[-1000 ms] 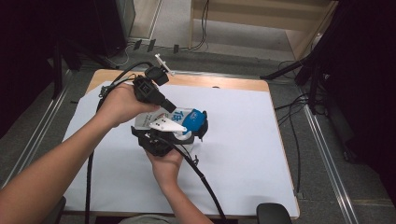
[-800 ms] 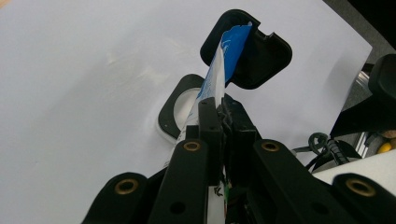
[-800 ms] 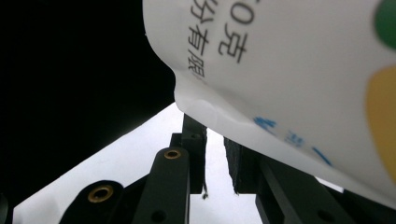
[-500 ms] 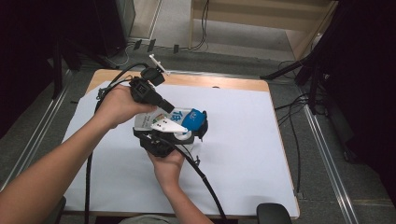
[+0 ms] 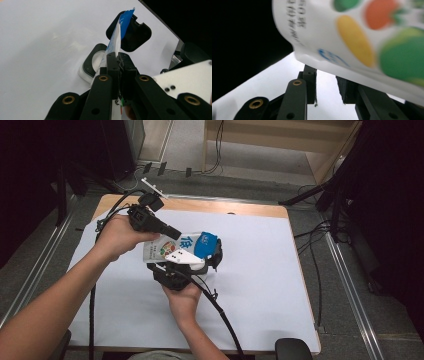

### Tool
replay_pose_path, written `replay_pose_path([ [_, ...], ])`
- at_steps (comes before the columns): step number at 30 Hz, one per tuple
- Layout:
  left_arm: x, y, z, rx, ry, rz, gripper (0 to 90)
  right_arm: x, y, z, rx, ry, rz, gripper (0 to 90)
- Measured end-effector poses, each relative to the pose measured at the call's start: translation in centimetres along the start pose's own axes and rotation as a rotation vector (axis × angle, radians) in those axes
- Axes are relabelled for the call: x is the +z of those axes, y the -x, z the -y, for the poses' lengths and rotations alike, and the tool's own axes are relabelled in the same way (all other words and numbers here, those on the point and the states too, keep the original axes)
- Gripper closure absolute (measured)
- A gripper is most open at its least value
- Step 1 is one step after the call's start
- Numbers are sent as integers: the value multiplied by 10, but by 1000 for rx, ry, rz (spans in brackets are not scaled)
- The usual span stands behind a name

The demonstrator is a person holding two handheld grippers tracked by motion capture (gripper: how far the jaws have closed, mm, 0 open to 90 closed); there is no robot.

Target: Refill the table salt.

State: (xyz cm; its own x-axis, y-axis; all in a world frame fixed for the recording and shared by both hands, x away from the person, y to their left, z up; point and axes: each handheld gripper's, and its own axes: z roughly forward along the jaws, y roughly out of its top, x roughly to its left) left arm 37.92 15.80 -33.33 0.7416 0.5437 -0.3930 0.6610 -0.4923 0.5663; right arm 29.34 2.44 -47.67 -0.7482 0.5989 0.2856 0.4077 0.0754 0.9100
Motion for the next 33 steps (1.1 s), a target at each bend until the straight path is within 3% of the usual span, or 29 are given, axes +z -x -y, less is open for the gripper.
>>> replay_pose_path([
  [2, -1, 0, 1, 9, 7, 11, 900, -3, 2, 2, -22, -4, 23, 708],
  [11, -8, -6, 10, 23, 81, 59, 900, -21, 11, -1, -20, -16, 47, 707],
  [21, -29, -18, 21, 13, 186, 52, 900, -41, 25, -8, -33, -45, 83, 707],
  [28, -39, -24, 32, 12, 222, 54, 900, -52, 32, -14, -42, -65, 88, 702],
  [33, -48, -32, 44, -1, 233, 34, 900, -61, 38, -25, -59, -69, 97, 689],
])
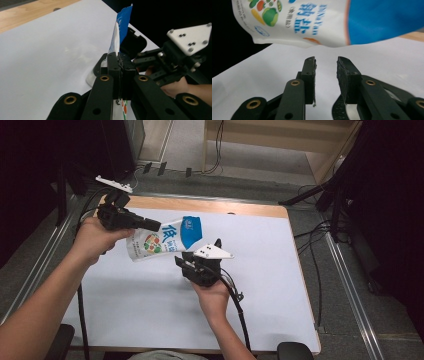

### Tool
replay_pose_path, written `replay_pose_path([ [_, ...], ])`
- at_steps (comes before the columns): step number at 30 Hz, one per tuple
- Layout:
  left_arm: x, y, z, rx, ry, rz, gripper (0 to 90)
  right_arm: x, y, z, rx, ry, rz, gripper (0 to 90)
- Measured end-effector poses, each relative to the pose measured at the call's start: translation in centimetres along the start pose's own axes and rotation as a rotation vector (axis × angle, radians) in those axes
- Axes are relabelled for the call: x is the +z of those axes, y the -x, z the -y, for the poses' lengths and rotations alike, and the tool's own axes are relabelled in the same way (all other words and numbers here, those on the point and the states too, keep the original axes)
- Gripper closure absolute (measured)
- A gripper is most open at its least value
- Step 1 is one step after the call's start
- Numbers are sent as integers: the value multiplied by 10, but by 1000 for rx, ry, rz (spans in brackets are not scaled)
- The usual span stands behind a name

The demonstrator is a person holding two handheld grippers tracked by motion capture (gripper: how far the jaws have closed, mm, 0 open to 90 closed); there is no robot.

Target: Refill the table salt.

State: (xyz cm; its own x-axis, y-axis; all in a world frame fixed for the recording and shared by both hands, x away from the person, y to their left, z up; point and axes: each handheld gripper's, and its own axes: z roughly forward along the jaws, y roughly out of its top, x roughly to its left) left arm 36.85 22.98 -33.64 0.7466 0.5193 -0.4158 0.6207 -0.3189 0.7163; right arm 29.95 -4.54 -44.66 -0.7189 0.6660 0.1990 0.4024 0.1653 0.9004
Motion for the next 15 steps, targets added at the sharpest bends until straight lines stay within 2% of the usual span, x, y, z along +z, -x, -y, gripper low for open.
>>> replay_pose_path([
  [4, -9, -7, 6, -6, 14, -1, 900, -7, 7, -7, -10, 7, 17, 685],
  [7, -12, -10, 11, 4, 11, -3, 900, -14, 14, -13, -12, 18, 31, 685],
  [11, -10, -15, 17, -3, -10, 30, 900, -22, 22, -24, -16, 30, 36, 682],
  [13, -8, -15, 20, 9, -17, 40, 900, -24, 26, -30, -3, 29, 19, 676],
  [15, -6, -13, 21, 40, -32, 46, 900, -26, 28, -34, -4, 29, 17, 674],
])
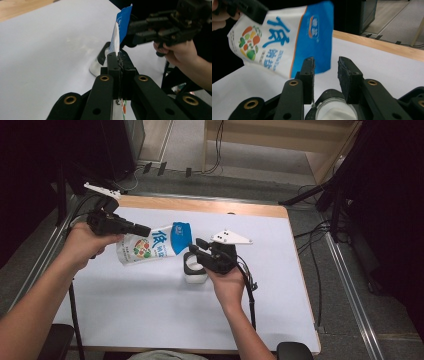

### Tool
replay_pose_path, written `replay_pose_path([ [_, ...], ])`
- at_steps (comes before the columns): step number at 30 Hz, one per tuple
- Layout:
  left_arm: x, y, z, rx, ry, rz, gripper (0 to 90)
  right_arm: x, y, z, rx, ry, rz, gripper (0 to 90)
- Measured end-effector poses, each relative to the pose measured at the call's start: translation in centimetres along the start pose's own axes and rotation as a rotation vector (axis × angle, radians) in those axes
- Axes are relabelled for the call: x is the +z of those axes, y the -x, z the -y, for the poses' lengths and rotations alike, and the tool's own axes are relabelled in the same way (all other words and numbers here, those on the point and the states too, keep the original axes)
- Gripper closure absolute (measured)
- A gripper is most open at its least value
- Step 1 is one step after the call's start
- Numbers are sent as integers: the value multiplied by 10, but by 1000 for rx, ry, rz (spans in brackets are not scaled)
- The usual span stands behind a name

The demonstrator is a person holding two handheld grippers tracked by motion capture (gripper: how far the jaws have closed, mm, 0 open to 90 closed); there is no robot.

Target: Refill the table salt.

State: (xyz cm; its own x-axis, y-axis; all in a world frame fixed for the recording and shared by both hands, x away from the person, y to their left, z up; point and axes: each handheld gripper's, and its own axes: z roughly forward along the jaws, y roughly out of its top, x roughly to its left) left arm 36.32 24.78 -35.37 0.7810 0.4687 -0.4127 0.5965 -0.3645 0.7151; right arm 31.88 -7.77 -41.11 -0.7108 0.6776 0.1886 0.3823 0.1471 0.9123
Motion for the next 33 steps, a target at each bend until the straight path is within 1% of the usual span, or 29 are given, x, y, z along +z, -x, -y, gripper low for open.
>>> replay_pose_path([
  [1, 1, 2, 0, 9, -7, 9, 900, 0, 1, -2, 3, -3, -10, 669],
  [2, 1, 3, 0, 16, -7, 23, 900, -1, 1, -4, -1, -4, -9, 669],
  [4, 2, 5, 0, 29, -9, 58, 900, -1, 1, -6, -16, -9, -23, 670],
  [5, 3, 6, -1, 39, -18, 63, 900, -1, 1, -7, -12, -10, -34, 680],
  [6, 5, 7, 0, 40, -23, 58, 900, -1, 1, -8, -15, -15, -49, 715],
  [7, 7, 7, 0, 43, -36, 60, 900, 0, 1, -8, -18, -20, -68, 785],
  [8, 9, 7, 0, 49, -44, 52, 900, 0, 0, -9, -25, -29, -87, 866],
  [9, 11, 7, 1, 43, -48, 57, 900, 0, -1, -10, -35, -39, -108, 900],
  [10, 13, 7, 2, 49, -55, 52, 900, 1, -3, -10, -46, -46, -114, 900],
  [11, 13, 6, 3, 50, -64, 55, 900, 1, -4, -11, -61, -60, -118, 900],
  [12, 14, 6, 4, 47, -74, 54, 897, 1, -5, -11, -79, -63, -120, 900],
  [13, 15, 5, 5, 62, -98, 53, 891, 0, -5, -12, -86, -64, -125, 900],
  [14, 17, 6, 7, 71, -114, 29, 881, -1, -5, -13, -80, -66, -137, 900],
  [15, 19, 6, 8, 80, -132, 22, 853, -1, -3, -14, -79, -63, -144, 900],
  [16, 21, 6, 8, 99, -153, 3, 818, -1, -3, -14, -75, -63, -151, 900],
  [18, 27, 7, 9, 117, -168, -19, 771, -1, -3, -16, -74, -64, -168, 900],
  [19, 30, 7, 9, 127, -180, -27, 747, 1, -4, -17, -82, -66, -177, 900],
  [20, 34, 7, 9, 128, -189, -39, 730, 3, -5, -18, -88, -72, -186, 900],
  [21, 37, 6, 9, 133, -199, -37, 700, 4, -7, -18, -84, -76, -195, 900],
  [24, 46, 6, 8, 135, -219, -24, 641, 8, -9, -20, -98, -100, -214, 900],
  [25, 48, 7, 8, 139, -219, -30, 639, 10, -10, -20, -101, -106, -218, 900],
  [26, 50, 7, 8, 142, -218, -28, 638, 11, -11, -20, -105, -118, -222, 900],
  [27, 51, 6, 8, 154, -227, -28, 638, 12, -12, -20, -109, -120, -222, 900],
  [29, 54, 6, 8, 156, -221, -31, 650, 12, -12, -20, -114, -124, -216, 900],
  [30, 55, 5, 8, 147, -218, -25, 681, 12, -11, -20, -107, -125, -219, 900],
  [31, 56, 3, 8, 152, -222, -21, 744, 12, -10, -20, -102, -123, -223, 900],
  [32, 57, 2, 8, 142, -209, -22, 798, 12, -10, -20, -103, -120, -219, 900],
  [33, 57, -1, 9, 129, -202, 3, 838, 11, -10, -20, -100, -119, -213, 900],
])
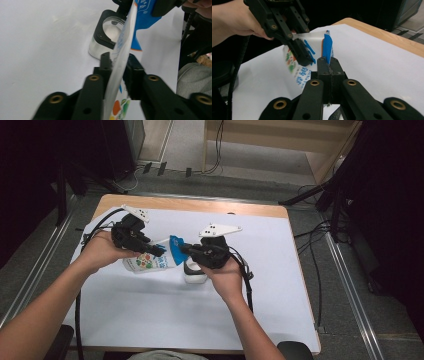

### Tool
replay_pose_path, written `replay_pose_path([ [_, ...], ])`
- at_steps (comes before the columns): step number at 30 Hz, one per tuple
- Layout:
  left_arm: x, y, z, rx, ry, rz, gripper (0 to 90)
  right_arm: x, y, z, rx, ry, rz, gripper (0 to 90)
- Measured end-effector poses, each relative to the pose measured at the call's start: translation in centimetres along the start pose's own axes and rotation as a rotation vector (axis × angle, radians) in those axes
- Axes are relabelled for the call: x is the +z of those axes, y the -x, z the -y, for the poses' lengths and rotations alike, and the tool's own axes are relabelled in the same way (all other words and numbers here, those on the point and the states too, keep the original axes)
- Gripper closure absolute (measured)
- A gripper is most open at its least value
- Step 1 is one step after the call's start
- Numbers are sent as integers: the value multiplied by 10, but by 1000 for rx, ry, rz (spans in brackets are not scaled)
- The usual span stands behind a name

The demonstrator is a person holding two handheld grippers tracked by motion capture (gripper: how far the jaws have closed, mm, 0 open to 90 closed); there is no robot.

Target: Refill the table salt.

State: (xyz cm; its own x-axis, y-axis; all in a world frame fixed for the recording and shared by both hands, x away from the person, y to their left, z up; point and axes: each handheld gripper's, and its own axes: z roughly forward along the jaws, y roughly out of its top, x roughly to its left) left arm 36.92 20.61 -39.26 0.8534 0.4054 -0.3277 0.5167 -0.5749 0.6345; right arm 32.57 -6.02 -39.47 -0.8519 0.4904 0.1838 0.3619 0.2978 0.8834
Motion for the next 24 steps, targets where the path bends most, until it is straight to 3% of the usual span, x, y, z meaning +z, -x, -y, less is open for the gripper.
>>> replay_pose_path([
  [3, 1, -3, 5, -4, 41, 23, 877, -2, 1, 0, 0, 14, 14, 813],
  [7, -2, -7, 11, -30, 82, 3, 894, -4, 4, 1, 7, 14, 36, 734],
  [15, -17, -22, 24, -97, 168, -37, 882, -17, 13, 7, 47, 25, 60, 725],
  [17, -18, -26, 28, -109, 190, -31, 880, -21, 16, 8, 57, 26, 66, 723],
  [24, -18, -29, 36, -133, 195, -57, 851, -32, 21, 10, 63, 46, 76, 723],
])
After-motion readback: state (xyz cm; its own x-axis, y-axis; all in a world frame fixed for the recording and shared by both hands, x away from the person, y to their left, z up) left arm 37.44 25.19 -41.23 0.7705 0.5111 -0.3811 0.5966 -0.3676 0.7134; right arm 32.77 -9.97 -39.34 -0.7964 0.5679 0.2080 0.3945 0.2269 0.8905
